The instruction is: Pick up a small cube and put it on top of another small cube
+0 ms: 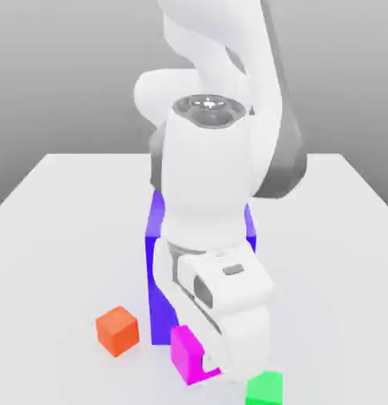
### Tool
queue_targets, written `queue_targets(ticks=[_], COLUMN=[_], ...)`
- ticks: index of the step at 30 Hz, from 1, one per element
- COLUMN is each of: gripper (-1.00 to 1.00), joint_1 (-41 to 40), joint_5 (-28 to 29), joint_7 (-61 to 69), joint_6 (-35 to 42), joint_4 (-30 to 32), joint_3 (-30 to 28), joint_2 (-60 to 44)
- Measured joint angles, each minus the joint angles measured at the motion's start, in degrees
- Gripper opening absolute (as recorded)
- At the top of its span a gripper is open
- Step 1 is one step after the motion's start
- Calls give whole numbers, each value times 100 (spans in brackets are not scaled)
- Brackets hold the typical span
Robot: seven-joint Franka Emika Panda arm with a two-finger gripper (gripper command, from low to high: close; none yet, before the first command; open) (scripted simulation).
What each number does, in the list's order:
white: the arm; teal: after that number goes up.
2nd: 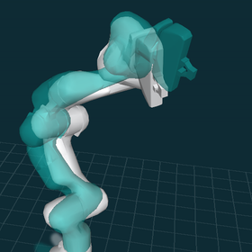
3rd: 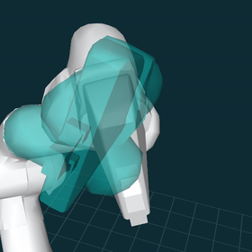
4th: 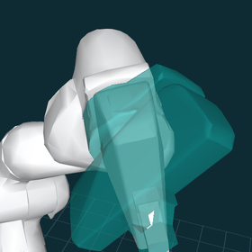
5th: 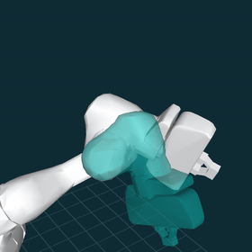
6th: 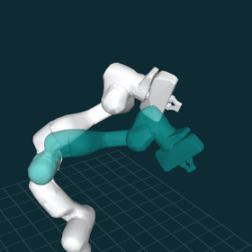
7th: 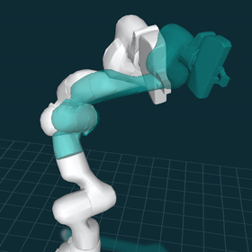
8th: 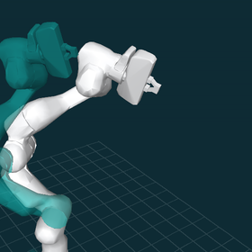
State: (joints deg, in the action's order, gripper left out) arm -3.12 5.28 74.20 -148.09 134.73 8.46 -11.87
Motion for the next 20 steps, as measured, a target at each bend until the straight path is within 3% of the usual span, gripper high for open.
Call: queue_targets(ticks=[5,9,10,16,20], gripper=[-100,-100,100,100,100], joint_1=[86,191,231,250,159], joint_5=[-37,249,328,367,96], joint_7=[1130,1144,1094,1069,1268], joint_6=[116,-449,-609,-694,-195], joint_4=[111,87,76,70,107], joint_3=[421,324,268,241,386], joint_2=[37,-574,-749,-837,-282])
